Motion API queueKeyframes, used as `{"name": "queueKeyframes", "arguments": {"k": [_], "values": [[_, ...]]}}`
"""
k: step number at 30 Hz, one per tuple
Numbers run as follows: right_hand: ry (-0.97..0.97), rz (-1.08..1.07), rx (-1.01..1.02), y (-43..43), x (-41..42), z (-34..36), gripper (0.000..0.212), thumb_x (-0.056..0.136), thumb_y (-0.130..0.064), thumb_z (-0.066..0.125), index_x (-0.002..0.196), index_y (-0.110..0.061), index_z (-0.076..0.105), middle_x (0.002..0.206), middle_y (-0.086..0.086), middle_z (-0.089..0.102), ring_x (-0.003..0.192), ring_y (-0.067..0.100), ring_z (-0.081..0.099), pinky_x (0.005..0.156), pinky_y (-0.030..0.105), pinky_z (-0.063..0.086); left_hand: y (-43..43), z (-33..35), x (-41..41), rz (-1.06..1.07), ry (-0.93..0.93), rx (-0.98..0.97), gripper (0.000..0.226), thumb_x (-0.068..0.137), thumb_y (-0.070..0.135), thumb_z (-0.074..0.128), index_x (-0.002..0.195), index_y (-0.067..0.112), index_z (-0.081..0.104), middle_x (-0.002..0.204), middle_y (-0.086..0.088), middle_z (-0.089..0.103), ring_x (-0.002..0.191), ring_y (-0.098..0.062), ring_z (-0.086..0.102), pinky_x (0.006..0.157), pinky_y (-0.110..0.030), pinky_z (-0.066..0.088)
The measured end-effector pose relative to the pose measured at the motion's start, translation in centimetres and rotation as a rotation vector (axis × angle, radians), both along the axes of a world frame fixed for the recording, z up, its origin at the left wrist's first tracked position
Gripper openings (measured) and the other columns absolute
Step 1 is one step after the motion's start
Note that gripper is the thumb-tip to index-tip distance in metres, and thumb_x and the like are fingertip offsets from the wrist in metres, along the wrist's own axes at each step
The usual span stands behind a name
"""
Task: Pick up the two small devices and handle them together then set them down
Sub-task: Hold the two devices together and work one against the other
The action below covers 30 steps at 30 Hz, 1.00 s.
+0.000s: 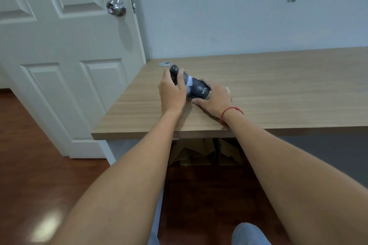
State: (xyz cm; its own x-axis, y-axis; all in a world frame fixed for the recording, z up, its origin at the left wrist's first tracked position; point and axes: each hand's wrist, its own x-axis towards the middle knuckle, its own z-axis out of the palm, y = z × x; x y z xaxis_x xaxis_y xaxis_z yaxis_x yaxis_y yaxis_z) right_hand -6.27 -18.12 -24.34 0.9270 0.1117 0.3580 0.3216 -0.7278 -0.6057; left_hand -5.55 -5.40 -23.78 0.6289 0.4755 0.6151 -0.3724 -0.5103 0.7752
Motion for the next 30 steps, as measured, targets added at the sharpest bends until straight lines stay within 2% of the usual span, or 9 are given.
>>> {"name": "queueKeyframes", "arguments": {"k": [3, 7, 10, 12, 16, 20, 25, 28, 30], "values": [[0.003, 0.013, 0.031, 0.0, -0.1, 0.1, 0.055, 0.079, -0.034, 0.073, 0.130, -0.028, 0.052, 0.127, -0.005, 0.064, 0.122, 0.020, 0.055, 0.115, 0.051, 0.026, 0.7, -0.5, 0.3, 0.128, 0.155, -0.022, 0.025, 0.094, 0.024, 0.053, 0.094, -0.001, 0.057, 0.092, -0.016, 0.065, 0.091, -0.032, 0.058, 0.071, -0.028, 0.037], [-0.001, 0.022, 0.028, -0.1, 0.0, 0.0, 0.056, 0.079, -0.033, 0.074, 0.130, -0.028, 0.052, 0.128, -0.006, 0.064, 0.122, 0.020, 0.055, 0.114, 0.050, 0.026, 0.3, 0.3, -0.3, 0.025, -0.057, -0.098, 0.021, 0.092, 0.026, 0.056, 0.085, 0.007, 0.057, 0.071, 0.005, 0.056, 0.071, -0.018, 0.055, 0.065, -0.023, 0.042], [-0.011, 0.011, 0.023, -0.1, 0.0, 0.1, 0.057, 0.079, -0.033, 0.073, 0.131, -0.027, 0.051, 0.128, -0.004, 0.064, 0.122, 0.021, 0.056, 0.115, 0.050, 0.026, 0.0, -0.3, 0.0, 0.032, 0.045, 0.050, 0.019, 0.091, 0.025, 0.056, 0.087, 0.006, 0.058, 0.078, -0.006, 0.062, 0.076, -0.024, 0.057, 0.063, -0.021, 0.035], [-0.016, 0.014, 0.021, 0.0, 0.0, -0.1, 0.057, 0.080, -0.032, 0.073, 0.132, -0.028, 0.051, 0.129, -0.006, 0.063, 0.124, 0.020, 0.054, 0.118, 0.051, 0.019, 0.7, -0.2, 0.1, 0.160, 0.112, -0.044, 0.021, 0.092, 0.023, 0.054, 0.091, 0.003, 0.058, 0.087, -0.013, 0.065, 0.085, -0.030, 0.059, 0.067, -0.023, 0.033], [-0.028, 0.013, -0.015, 0.2, 0.2, -0.2, 0.060, 0.079, -0.032, 0.072, 0.134, -0.030, 0.049, 0.132, -0.006, 0.061, 0.126, 0.020, 0.052, 0.120, 0.052, 0.014, 0.2, 0.4, -0.4, 0.016, -0.078, -0.107, 0.016, 0.093, 0.028, 0.055, 0.086, 0.013, 0.056, 0.072, 0.007, 0.060, 0.069, -0.011, 0.060, 0.067, -0.026, 0.048], [-0.042, 0.000, -0.037, 0.2, 0.3, -0.3, 0.060, 0.079, -0.033, 0.072, 0.134, -0.030, 0.048, 0.132, -0.006, 0.060, 0.126, 0.021, 0.053, 0.119, 0.052, 0.017, 0.5, -0.3, 0.2, 0.126, 0.134, 0.000, 0.024, 0.093, 0.024, 0.053, 0.095, 0.001, 0.058, 0.092, -0.016, 0.066, 0.090, -0.033, 0.060, 0.074, -0.031, 0.043], [-0.065, 0.012, -0.008, 0.3, 0.4, -0.3, 0.059, 0.078, -0.030, 0.073, 0.132, -0.029, 0.051, 0.129, -0.006, 0.062, 0.123, 0.020, 0.054, 0.116, 0.053, 0.025, -0.3, 0.3, -0.6, -0.063, -0.080, -0.028, 0.022, 0.092, 0.027, 0.057, 0.087, 0.006, 0.056, 0.074, -0.001, 0.063, 0.072, -0.021, 0.062, 0.067, -0.029, 0.051], [-0.053, 0.019, 0.011, 0.1, 0.4, -0.3, 0.058, 0.078, -0.030, 0.074, 0.132, -0.027, 0.051, 0.128, -0.005, 0.063, 0.121, 0.020, 0.055, 0.114, 0.053, 0.028, -0.1, -0.4, 0.0, 0.016, 0.039, 0.095, 0.021, 0.092, 0.023, 0.056, 0.091, 0.002, 0.056, 0.084, -0.015, 0.066, 0.082, -0.031, 0.061, 0.067, -0.029, 0.042], [-0.070, 0.012, -0.018, 0.2, 0.4, -0.4, 0.058, 0.078, -0.031, 0.074, 0.132, -0.026, 0.051, 0.127, -0.005, 0.063, 0.120, 0.021, 0.056, 0.114, 0.050, 0.029, 0.6, -0.3, 0.1, 0.103, 0.065, 0.006, 0.018, 0.093, 0.022, 0.054, 0.090, 0.004, 0.055, 0.084, -0.013, 0.064, 0.086, -0.033, 0.059, 0.066, -0.025, 0.035]]}}
